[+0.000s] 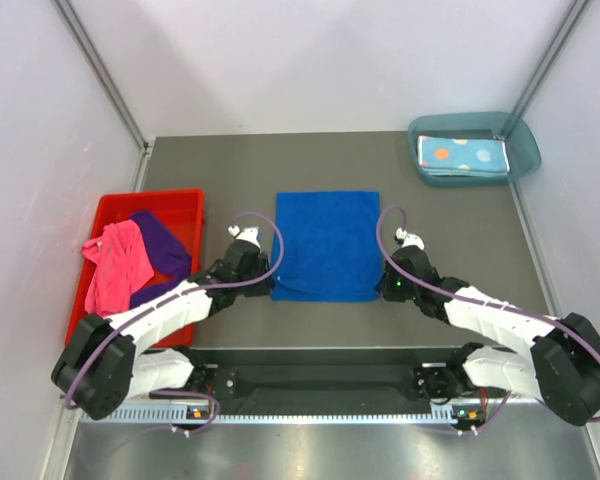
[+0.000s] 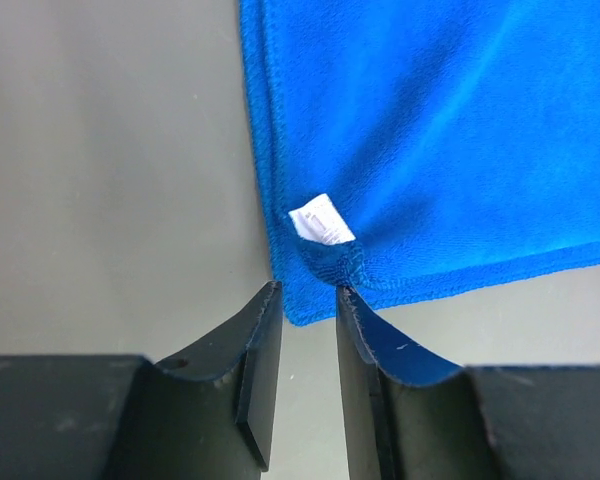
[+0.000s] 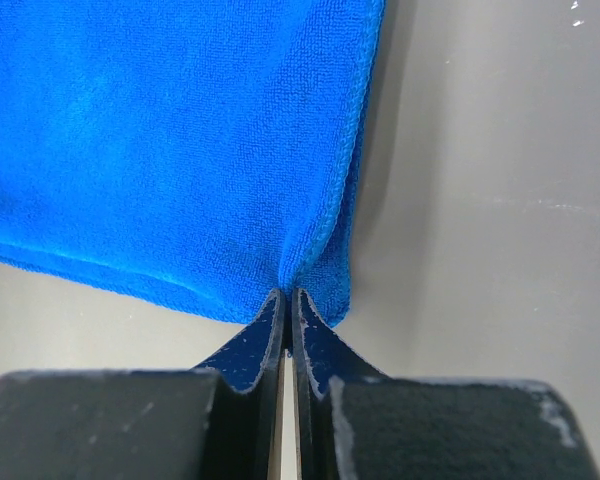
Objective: Fold and stack the towels
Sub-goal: Fold the towel
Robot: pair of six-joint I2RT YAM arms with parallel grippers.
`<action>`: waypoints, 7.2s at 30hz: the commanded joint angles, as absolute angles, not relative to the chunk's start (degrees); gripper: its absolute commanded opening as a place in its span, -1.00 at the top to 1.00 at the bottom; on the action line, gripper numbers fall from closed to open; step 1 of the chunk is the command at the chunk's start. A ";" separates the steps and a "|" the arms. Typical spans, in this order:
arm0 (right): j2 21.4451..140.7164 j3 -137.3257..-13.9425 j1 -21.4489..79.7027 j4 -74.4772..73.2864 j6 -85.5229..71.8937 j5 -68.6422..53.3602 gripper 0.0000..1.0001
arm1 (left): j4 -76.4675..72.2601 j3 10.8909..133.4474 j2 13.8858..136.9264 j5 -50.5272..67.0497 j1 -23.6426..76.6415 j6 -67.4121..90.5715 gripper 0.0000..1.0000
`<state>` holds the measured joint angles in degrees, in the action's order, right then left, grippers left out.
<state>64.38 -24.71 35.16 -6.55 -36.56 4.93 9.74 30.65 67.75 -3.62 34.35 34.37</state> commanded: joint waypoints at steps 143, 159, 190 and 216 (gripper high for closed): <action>72.43 -25.22 34.98 -1.84 -35.51 2.81 0.43 | 4.30 92.28 127.97 -10.01 21.00 16.79 0.49; 67.59 -41.56 31.39 -10.81 -31.29 4.65 0.25 | 2.55 90.88 119.80 -6.77 20.92 16.79 0.14; 121.02 -89.03 18.02 -16.70 -16.70 15.20 0.07 | 6.86 87.19 124.45 -5.36 19.34 12.92 -0.07; 121.99 -86.48 14.06 -9.84 -17.58 0.62 0.48 | 1.58 86.13 127.88 3.78 17.67 19.25 0.16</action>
<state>121.56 -85.78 14.35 -11.64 -17.58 1.74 0.19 86.83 125.27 1.65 17.82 18.11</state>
